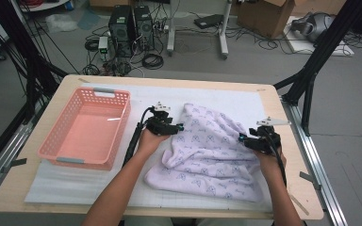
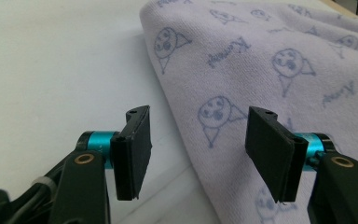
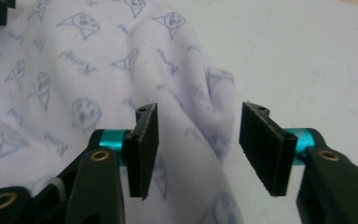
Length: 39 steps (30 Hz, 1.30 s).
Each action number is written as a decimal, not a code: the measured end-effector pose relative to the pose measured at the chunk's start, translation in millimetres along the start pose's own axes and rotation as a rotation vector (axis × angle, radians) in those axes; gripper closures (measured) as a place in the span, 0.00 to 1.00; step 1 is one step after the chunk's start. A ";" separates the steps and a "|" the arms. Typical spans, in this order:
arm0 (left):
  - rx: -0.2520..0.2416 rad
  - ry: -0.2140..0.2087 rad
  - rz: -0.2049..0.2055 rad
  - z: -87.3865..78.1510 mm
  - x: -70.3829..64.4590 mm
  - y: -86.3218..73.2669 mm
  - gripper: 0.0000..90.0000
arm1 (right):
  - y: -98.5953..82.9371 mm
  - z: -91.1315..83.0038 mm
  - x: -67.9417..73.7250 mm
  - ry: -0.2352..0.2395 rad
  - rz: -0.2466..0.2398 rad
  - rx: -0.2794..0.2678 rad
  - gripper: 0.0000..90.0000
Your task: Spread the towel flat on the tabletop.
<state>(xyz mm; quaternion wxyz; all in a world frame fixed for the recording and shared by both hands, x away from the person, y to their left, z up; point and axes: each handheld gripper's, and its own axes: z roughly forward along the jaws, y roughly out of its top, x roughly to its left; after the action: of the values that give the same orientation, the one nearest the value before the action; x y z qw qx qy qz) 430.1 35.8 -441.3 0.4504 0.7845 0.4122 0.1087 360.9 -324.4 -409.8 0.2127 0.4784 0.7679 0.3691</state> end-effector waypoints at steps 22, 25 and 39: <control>-0.103 0.119 0.061 -17.4 -4.0 20.1 0.93 | 40.1 49.8 -2.6 -0.023 -0.009 -0.048 0.88; -0.132 0.116 0.069 -32.1 -3.5 23.7 0.93 | 47.3 39.9 0.6 -0.025 -0.033 -0.121 0.88; -0.080 0.044 0.165 -77.7 -25.9 -36.5 0.92 | 25.0 -13.3 43.5 0.135 -0.201 -0.151 0.85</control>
<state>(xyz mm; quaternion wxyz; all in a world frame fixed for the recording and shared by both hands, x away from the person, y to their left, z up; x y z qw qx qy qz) 351.4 73.7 -420.8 0.4616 0.7947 0.3512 0.1789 346.7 -283.6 -380.9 0.2317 0.3558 0.7946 0.4339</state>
